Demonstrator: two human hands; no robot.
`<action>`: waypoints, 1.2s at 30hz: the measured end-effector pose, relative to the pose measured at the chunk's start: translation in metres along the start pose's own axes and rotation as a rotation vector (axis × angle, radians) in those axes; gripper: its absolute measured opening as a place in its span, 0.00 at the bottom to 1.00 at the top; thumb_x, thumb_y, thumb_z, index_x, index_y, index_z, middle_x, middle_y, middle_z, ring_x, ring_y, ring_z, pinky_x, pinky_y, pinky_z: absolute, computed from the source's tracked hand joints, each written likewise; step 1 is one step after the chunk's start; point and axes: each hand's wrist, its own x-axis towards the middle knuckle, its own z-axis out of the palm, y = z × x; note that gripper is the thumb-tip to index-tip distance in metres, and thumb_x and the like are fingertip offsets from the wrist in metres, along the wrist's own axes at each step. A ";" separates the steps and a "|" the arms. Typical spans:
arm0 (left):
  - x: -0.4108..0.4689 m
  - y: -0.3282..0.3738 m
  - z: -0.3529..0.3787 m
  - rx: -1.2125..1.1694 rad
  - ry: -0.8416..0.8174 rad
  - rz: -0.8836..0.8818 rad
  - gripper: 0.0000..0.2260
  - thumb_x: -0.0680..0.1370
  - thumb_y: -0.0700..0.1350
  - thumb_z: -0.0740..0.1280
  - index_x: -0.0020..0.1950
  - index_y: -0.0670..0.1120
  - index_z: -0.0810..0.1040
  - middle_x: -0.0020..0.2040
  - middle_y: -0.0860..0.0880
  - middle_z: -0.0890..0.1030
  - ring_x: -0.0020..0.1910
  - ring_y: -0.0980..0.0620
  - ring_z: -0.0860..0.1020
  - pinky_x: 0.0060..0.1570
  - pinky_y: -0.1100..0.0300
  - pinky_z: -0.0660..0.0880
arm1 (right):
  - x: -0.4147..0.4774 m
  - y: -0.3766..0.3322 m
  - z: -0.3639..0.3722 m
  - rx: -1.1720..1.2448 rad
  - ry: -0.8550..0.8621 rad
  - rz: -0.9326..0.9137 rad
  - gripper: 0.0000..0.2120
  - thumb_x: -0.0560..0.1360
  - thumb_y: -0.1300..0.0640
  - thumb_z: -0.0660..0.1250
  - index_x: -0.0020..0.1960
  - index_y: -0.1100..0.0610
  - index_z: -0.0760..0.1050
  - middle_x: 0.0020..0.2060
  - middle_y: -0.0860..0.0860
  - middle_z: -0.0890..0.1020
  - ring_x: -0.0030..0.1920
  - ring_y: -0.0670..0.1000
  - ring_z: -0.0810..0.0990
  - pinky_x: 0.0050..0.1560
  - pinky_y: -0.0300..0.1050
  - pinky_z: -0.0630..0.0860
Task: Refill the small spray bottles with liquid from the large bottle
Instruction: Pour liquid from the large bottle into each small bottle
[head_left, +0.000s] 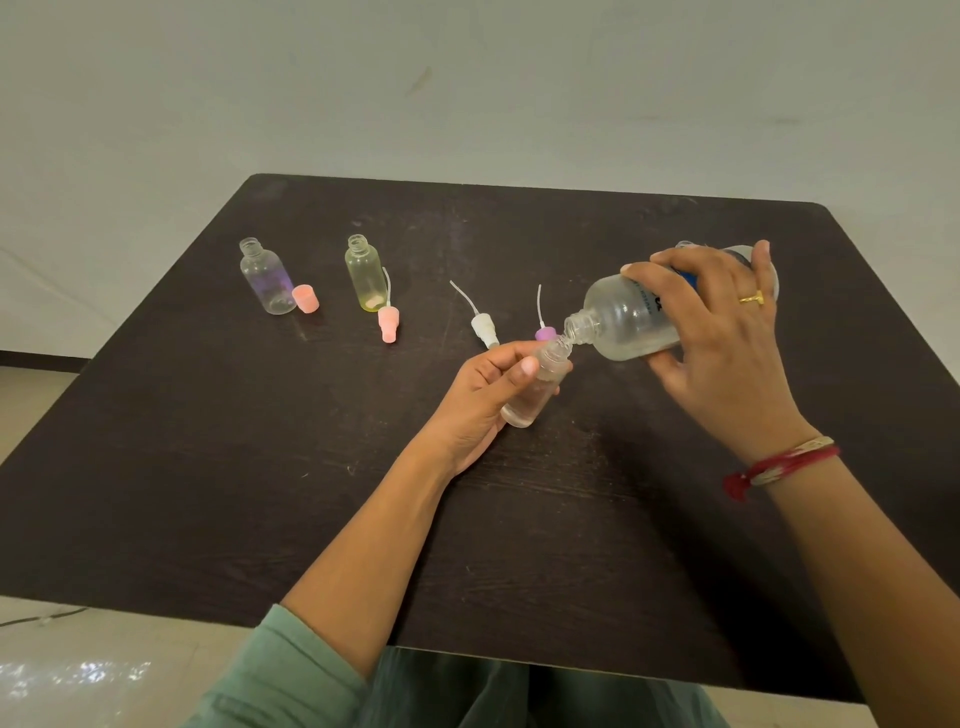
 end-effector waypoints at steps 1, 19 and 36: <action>0.000 0.000 0.000 -0.004 -0.001 -0.001 0.27 0.68 0.61 0.72 0.59 0.43 0.79 0.54 0.50 0.83 0.48 0.55 0.80 0.51 0.63 0.75 | 0.000 0.000 0.000 0.002 -0.004 0.003 0.30 0.67 0.63 0.74 0.66 0.51 0.68 0.61 0.56 0.74 0.65 0.59 0.70 0.74 0.60 0.43; 0.000 0.000 -0.001 -0.013 -0.020 0.003 0.25 0.70 0.59 0.70 0.60 0.43 0.79 0.55 0.49 0.82 0.48 0.55 0.80 0.52 0.62 0.75 | -0.001 0.002 0.003 0.026 -0.026 0.014 0.29 0.67 0.62 0.73 0.66 0.52 0.70 0.60 0.55 0.74 0.64 0.58 0.70 0.73 0.59 0.43; -0.001 0.002 0.000 -0.043 -0.017 0.004 0.27 0.70 0.59 0.72 0.61 0.41 0.78 0.59 0.46 0.80 0.52 0.53 0.79 0.54 0.60 0.75 | -0.008 -0.003 0.012 0.271 -0.072 0.091 0.33 0.65 0.55 0.78 0.67 0.50 0.68 0.60 0.51 0.74 0.64 0.53 0.70 0.73 0.65 0.48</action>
